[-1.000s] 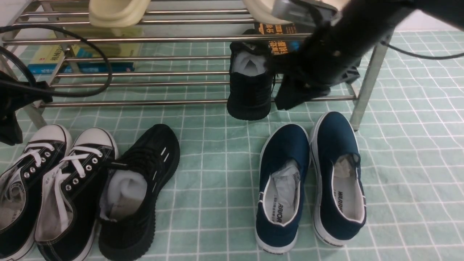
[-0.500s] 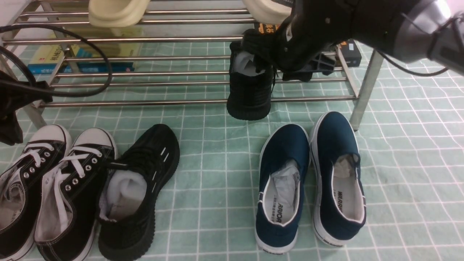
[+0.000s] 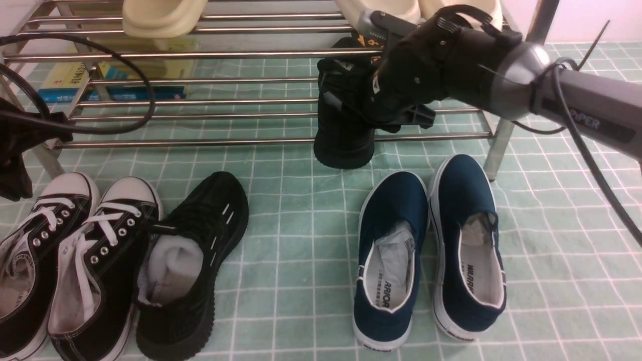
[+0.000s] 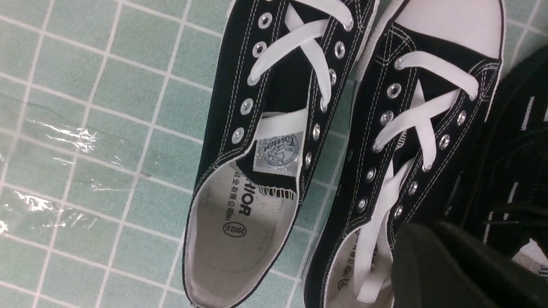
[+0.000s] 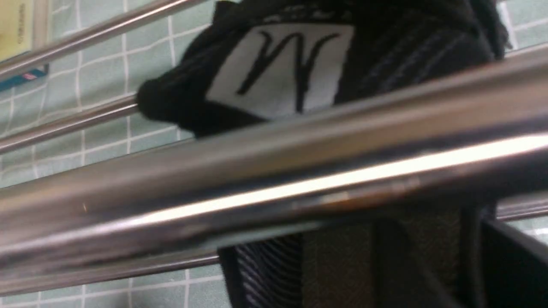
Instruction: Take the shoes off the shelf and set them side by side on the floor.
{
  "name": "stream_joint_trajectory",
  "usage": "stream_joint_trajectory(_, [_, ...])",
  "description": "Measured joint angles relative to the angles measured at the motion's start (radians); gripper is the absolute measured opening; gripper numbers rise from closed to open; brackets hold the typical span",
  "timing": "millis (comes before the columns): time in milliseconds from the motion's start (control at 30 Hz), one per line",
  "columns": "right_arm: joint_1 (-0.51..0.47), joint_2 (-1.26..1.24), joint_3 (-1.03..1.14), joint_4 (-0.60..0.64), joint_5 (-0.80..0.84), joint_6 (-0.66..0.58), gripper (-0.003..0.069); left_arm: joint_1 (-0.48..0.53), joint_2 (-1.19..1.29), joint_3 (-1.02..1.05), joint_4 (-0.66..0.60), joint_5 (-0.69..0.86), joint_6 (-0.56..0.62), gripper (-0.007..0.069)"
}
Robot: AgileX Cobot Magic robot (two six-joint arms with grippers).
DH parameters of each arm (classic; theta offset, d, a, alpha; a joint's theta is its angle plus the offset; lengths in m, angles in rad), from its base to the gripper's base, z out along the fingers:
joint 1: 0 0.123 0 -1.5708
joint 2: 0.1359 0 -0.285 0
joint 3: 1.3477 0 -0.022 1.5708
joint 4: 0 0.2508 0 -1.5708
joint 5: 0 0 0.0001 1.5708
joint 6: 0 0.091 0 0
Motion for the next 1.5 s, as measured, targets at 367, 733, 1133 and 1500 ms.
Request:
stream_joint_trajectory(367, [0.109, -0.191, 0.001, 0.166, 0.411, -0.272, 0.0001, 0.000, 0.000, 0.000, 0.000, 0.011, 0.002, 0.0054])
stream_joint_trajectory(733, [0.254, -0.228, 0.001, 0.188, 0.514, -0.273, 0.0001, 0.000, 0.000, 0.000, 0.000, 0.011, 0.002, 0.0068])
stream_joint_trajectory(1133, [0.254, -0.228, 0.001, 0.054, 0.526, 0.009, 0.0001, 0.000, 0.000, 0.000, 0.000, 0.014, 0.002, 0.0071])
stream_joint_trajectory(1500, [0.256, -0.157, 0.001, -0.011, 0.532, 0.289, 0.0002, 0.000, 0.000, 0.000, 0.003, 0.018, 0.002, 0.0080])
